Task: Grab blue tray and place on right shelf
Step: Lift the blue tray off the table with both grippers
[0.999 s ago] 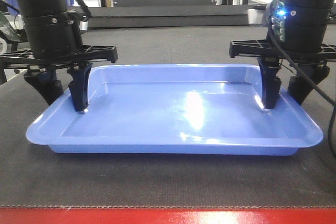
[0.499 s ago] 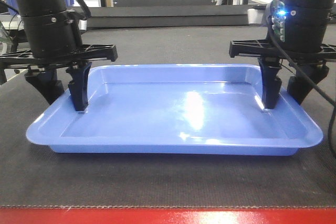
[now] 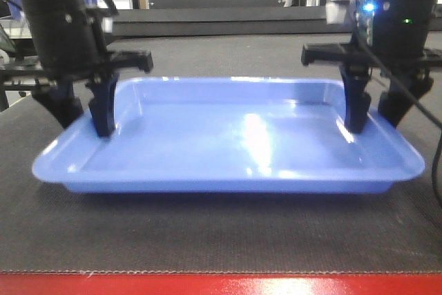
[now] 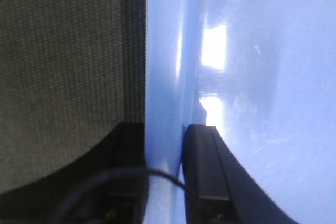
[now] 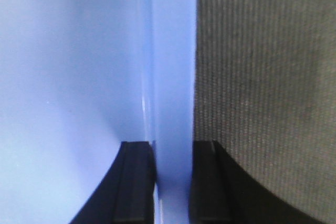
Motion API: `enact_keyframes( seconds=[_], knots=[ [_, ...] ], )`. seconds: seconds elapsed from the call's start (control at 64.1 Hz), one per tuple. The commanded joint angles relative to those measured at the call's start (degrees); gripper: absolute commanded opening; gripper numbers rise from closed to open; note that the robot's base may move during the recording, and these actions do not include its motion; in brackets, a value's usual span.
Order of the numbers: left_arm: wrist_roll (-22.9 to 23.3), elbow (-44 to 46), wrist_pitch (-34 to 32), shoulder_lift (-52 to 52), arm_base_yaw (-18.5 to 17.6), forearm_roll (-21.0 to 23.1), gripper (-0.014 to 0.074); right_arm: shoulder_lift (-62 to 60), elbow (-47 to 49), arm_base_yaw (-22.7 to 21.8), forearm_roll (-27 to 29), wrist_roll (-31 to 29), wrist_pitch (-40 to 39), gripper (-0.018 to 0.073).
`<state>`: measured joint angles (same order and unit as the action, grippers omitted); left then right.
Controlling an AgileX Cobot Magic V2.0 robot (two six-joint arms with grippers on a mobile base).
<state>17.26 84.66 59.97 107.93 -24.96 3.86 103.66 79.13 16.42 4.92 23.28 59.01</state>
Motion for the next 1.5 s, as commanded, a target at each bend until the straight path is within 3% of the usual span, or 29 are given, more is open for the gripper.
enact_keyframes(
  seconds=[0.0, 0.234, 0.359, 0.515, 0.609, 0.874, 1.061, 1.186, 1.483],
  knots=[
    [0.2, 1.8, -0.2, -6.6, -0.1, -0.1, 0.0042, -5.8, 3.1, 0.3, 0.2, 0.4, -0.2, 0.0230],
    [3.4, 1.3, 4.5, -13.2, -0.2, -0.7, 0.0042, -11.4, 3.2, 3.2, -0.8, 3.3, -0.1, 0.0230],
    [4.1, -2.1, 4.2, -17.2, -0.8, -0.8, 0.0042, -13.9, 2.1, 6.5, -4.9, 7.4, 0.1, 0.0230],
    [8.0, -12.4, 0.9, -24.3, -2.1, -1.2, 0.0042, -17.9, -2.0, 11.8, -11.8, 15.6, 0.9, 0.0230],
    [11.0, -17.7, -1.4, -28.8, -3.0, -1.2, 0.0042, -20.2, -4.8, 14.8, -12.2, 17.6, -0.5, 0.0230],
    [13.5, -25.7, -3.3, -36.8, -4.4, -1.7, 0.0042, -24.5, -13.2, 21.3, -12.6, 22.3, -4.1, 0.0230],
    [13.6, -26.3, -3.2, -37.8, -4.4, -2.6, 0.0042, -25.9, -15.9, 22.5, -12.8, 24.4, -4.8, 0.0230],
    [10.1, -26.3, -2.6, -36.6, -4.4, -2.1, 0.0042, -26.1, -15.9, 22.5, -13.3, 24.4, -4.8, 0.0230],
    [10.1, -26.3, -1.1, -34.9, -4.4, -2.1, 0.0042, -26.3, -15.9, 22.5, -13.6, 24.4, -5.6, 0.0230]
  ],
)
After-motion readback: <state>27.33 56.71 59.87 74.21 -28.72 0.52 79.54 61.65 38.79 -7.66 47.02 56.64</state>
